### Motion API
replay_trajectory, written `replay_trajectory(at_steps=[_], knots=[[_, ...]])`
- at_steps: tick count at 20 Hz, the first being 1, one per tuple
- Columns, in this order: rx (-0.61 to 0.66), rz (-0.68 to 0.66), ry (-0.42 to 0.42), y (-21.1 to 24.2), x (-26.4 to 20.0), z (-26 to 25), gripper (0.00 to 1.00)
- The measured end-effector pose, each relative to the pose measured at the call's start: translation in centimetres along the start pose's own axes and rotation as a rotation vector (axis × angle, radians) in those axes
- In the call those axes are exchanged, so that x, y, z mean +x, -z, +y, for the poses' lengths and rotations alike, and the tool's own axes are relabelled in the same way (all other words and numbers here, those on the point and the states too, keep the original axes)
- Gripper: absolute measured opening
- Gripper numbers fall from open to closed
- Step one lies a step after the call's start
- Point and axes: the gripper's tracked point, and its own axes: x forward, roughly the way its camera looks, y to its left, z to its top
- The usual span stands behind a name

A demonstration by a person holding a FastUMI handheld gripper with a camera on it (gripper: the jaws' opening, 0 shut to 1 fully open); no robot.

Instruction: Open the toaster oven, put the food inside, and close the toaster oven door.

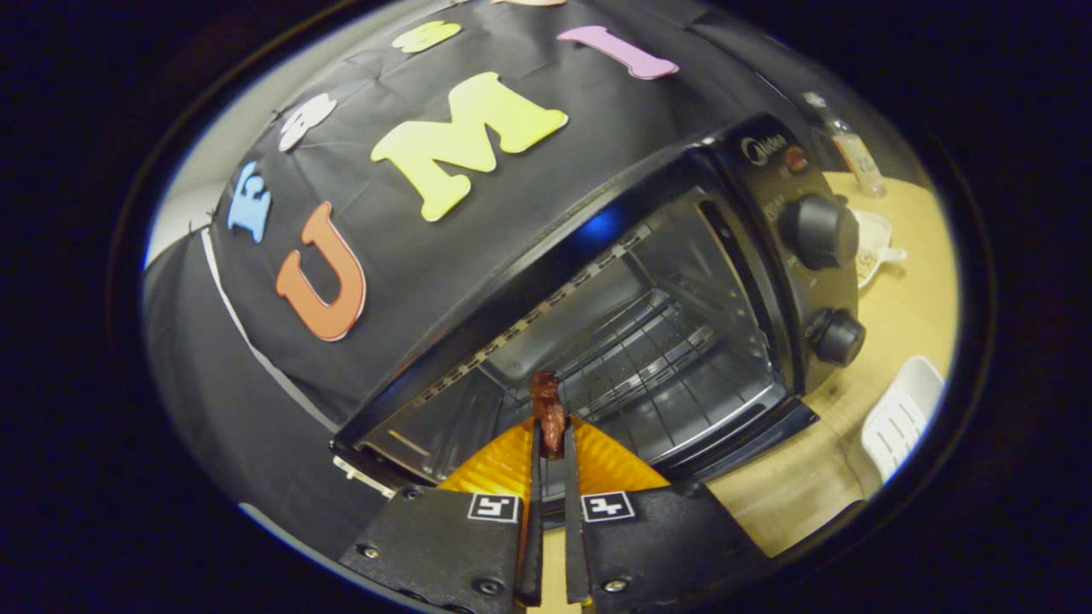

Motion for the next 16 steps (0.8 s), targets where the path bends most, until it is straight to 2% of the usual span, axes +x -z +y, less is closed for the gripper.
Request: replay_trajectory(at_steps=[3,9,11,12,16], knots=[[-0.085,-0.027,0.042,-0.7,0.4,-0.8,0.16],[-0.191,-0.031,0.117,-0.7,0.6,-2.6,0.29],[-0.200,-0.023,0.136,-0.6,0.5,-3.2,0.42],[-0.198,-0.017,0.136,-0.6,0.4,-3.4,0.54],[-0.239,0.005,0.181,-1.5,-1.7,-4.0,0.75]])
